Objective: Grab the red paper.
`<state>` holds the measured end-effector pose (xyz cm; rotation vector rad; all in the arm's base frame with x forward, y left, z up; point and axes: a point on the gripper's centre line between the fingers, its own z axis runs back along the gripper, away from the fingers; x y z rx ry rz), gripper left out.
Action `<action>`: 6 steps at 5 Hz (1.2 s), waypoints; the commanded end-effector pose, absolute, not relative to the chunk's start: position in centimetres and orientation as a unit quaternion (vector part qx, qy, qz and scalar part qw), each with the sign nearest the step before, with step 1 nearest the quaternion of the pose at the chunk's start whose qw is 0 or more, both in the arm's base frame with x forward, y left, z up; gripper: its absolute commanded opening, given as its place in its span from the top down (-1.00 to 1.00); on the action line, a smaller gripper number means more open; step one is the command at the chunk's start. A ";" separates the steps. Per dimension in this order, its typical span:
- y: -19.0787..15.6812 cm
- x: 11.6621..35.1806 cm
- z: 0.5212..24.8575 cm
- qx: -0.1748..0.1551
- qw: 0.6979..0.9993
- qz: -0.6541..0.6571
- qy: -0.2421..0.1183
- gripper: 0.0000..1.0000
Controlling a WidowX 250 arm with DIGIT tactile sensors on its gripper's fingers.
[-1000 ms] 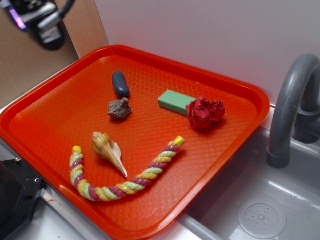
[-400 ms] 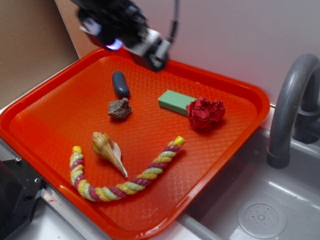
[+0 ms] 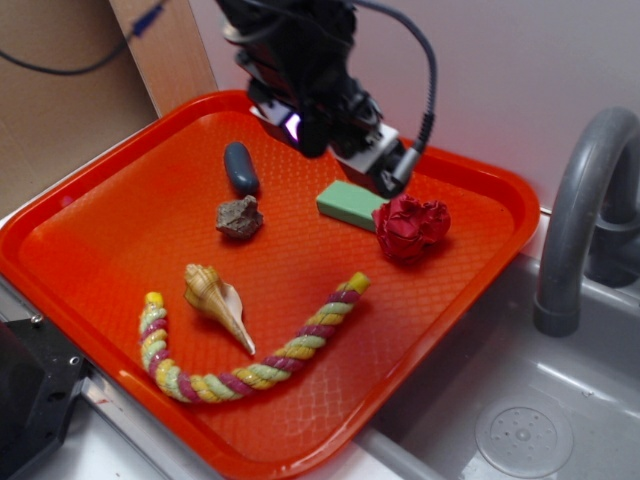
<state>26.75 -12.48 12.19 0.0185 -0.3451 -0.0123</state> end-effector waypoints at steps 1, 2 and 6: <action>-12.8 29.9 9.2 0.003 0.980 -0.004 -0.200 -1.00; -14.0 31.4 7.4 -0.053 0.977 0.010 -0.207 -1.00; -10.1 30.5 13.3 -0.024 0.988 0.036 -0.151 1.00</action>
